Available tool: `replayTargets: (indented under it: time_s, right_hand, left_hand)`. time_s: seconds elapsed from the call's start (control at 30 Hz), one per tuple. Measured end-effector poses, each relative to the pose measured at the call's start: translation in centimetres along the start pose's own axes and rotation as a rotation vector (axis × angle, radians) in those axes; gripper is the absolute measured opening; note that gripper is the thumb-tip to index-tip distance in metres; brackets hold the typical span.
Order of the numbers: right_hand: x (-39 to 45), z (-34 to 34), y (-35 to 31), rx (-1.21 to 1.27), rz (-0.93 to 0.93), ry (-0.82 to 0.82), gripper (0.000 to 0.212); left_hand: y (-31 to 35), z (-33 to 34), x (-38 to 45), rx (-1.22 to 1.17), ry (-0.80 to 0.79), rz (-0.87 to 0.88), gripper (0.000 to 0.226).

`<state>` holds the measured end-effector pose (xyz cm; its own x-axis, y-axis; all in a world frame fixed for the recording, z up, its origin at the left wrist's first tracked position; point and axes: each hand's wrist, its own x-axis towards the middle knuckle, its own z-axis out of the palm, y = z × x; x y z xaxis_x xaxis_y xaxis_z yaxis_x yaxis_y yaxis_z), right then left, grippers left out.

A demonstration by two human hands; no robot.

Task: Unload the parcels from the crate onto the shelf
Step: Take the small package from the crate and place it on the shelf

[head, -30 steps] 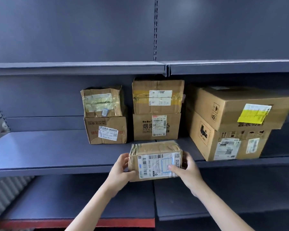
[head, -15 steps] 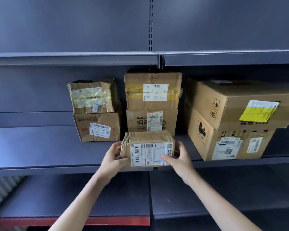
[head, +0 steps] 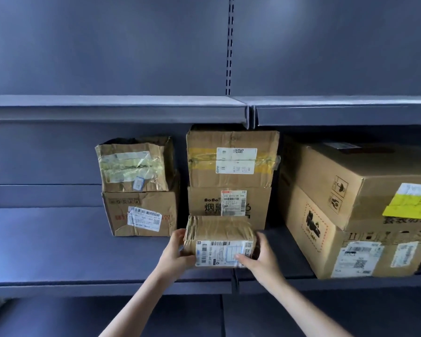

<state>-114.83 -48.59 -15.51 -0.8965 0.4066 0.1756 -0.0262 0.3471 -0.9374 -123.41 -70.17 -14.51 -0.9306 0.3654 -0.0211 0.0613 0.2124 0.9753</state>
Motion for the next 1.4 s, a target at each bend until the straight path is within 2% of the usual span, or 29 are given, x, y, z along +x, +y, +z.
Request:
replayTargets:
  time_s: [0.17, 0.43, 0.97, 1.27, 1.4]
  right_hand:
    - [2.4, 0.6, 1.9, -0.054, -0.002, 0.005, 0.059]
    - [4.4, 1.4, 3.2, -0.088, 0.000, 0.011, 0.057]
    - [6.0, 2.5, 4.0, -0.054, -0.011, 0.049, 0.054]
    - [6.0, 2.7, 4.1, -0.078, 0.015, 0.061, 0.050]
    - [5.8, 2.5, 3.7, -0.047, 0.041, 0.033, 0.053]
  left_hand:
    - [-1.9, 0.9, 3.1, 0.070, 0.035, -0.014, 0.076]
    - [-2.8, 1.6, 5.1, 0.059, 0.069, -0.015, 0.069]
    - [-3.3, 2.0, 6.6, 0.063, 0.127, -0.027, 0.076]
    - [-3.6, 2.1, 6.8, -0.020, 0.130, -0.025, 0.069]
    - [-3.6, 1.8, 6.2, 0.010, 0.116, -0.042, 0.076]
